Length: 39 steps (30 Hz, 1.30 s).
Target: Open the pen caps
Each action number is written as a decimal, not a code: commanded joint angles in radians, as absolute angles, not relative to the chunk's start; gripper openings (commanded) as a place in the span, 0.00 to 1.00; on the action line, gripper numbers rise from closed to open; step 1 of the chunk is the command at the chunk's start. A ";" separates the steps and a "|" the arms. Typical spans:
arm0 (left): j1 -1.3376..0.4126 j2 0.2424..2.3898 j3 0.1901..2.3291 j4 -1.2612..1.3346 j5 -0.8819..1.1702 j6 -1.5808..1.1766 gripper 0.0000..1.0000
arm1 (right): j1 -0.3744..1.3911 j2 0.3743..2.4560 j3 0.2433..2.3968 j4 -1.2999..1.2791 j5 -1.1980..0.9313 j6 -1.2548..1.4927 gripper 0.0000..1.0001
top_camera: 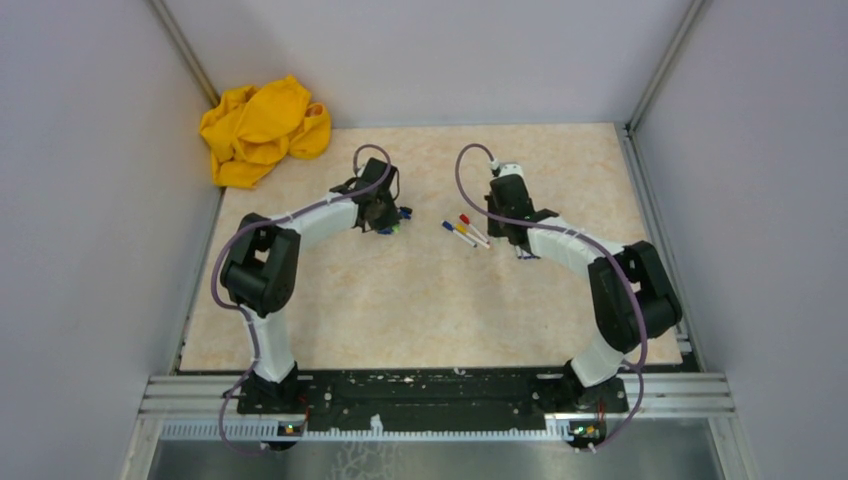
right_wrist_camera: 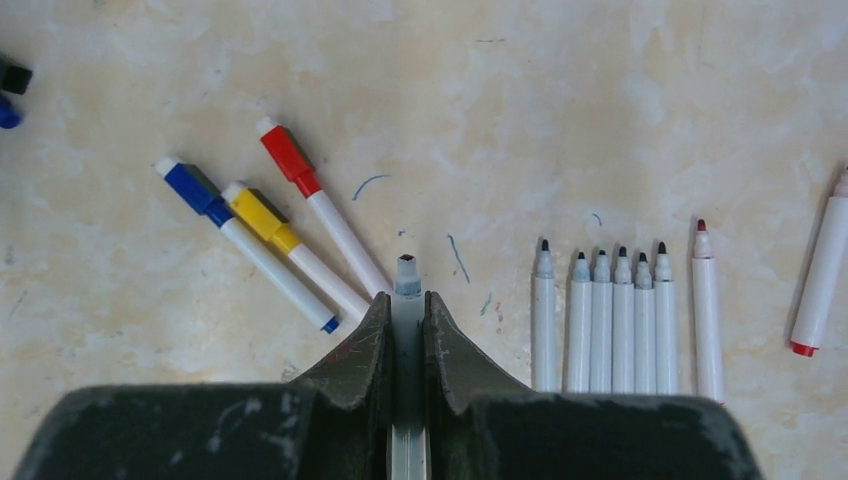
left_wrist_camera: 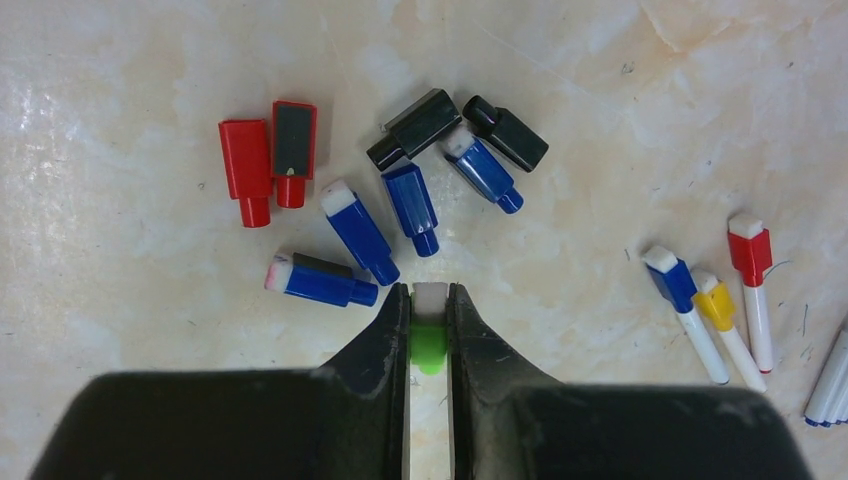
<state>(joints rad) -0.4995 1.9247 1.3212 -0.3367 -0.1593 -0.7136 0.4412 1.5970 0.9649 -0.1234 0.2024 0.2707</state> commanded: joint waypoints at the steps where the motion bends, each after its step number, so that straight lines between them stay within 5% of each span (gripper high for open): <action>1: -0.511 1.899 1.321 -0.327 -0.190 -0.715 0.17 | 0.420 1.619 0.987 -0.108 0.240 0.256 0.00; 13: -0.510 1.918 1.333 -0.334 -0.205 -0.726 0.38 | 0.408 1.673 0.984 -0.137 0.275 0.244 0.02; 39: -0.519 1.814 1.385 -0.292 -0.129 -0.770 0.40 | 0.402 1.718 0.969 -0.171 0.365 0.237 0.32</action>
